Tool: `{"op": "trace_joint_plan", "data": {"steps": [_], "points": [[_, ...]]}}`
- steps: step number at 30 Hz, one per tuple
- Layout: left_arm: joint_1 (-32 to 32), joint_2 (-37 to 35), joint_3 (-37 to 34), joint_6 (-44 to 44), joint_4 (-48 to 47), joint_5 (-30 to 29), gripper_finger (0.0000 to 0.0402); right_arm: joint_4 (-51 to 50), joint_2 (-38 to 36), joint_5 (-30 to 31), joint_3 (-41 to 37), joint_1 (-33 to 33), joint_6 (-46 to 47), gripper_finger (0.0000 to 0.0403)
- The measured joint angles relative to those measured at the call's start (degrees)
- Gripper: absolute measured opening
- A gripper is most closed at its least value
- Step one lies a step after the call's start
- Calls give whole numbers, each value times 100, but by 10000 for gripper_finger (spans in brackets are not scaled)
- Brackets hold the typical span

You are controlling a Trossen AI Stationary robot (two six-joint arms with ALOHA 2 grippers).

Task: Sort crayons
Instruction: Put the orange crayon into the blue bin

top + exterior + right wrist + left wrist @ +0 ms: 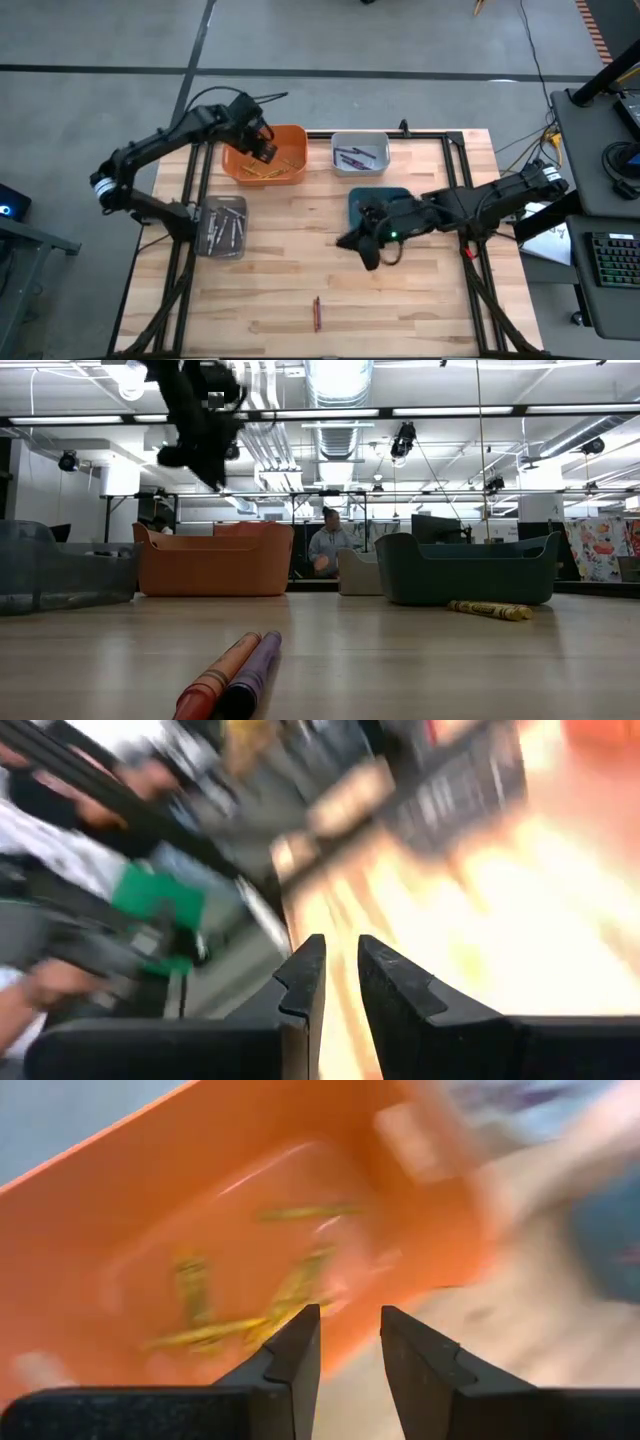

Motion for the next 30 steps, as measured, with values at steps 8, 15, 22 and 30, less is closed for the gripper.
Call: {"op": "trace_joint_plan", "data": {"steps": [8,15,22,30], "points": [[-2221,-913,-2,-1132,1305,-875,88,-2818,219,-933,-128,311,1938,59],[-4292,-1054,-7,-1459,2470,-2965,87,-3541,233,-897,-891,249,2904,59],[-5514,-844,-7,-1475,3189,-4462,87,-3276,290,-907,-1698,59,3308,59],[-5686,-766,-7,-1758,3206,-4599,87,-2692,484,-916,-2138,46,3323,59]]}}
